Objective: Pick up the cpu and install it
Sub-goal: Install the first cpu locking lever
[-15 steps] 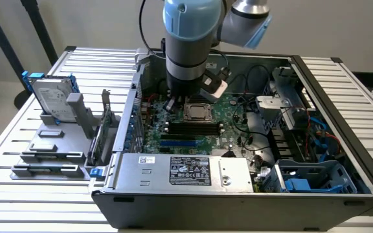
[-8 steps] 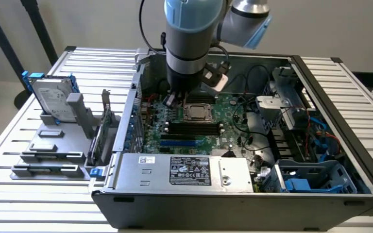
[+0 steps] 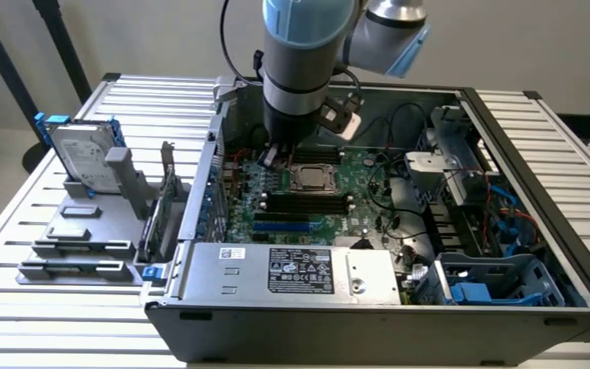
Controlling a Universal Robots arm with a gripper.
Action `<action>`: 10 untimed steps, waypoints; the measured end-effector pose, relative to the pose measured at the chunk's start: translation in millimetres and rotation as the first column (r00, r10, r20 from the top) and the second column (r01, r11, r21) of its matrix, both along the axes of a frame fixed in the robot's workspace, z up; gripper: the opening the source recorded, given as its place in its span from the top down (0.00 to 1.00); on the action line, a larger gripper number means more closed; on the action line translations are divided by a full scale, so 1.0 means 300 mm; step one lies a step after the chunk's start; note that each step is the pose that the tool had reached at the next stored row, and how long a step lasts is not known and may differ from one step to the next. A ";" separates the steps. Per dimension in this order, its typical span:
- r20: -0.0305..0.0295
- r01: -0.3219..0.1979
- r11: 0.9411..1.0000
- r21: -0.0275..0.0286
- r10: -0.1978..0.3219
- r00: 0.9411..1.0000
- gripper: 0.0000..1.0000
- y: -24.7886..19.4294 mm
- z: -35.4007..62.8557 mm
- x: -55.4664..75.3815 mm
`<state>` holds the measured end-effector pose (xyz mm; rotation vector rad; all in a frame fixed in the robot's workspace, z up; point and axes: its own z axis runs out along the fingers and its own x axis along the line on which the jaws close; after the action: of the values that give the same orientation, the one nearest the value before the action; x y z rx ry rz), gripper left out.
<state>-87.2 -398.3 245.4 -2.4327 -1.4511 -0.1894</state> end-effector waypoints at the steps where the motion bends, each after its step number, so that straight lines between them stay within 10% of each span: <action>1: 0.000 -0.006 1.000 0.000 0.006 1.000 0.89 0.002 0.000 0.000; 6: 0.000 -0.014 1.000 -0.010 0.014 1.000 0.89 0.015 0.000 0.003; 8: 0.000 -0.014 1.000 -0.022 0.014 1.000 0.89 0.023 0.000 0.006; 10: -0.001 -0.014 0.999 -0.047 0.014 1.000 0.89 0.035 0.000 0.008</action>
<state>-84.8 -387.9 245.3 -2.4587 -1.4882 -0.1534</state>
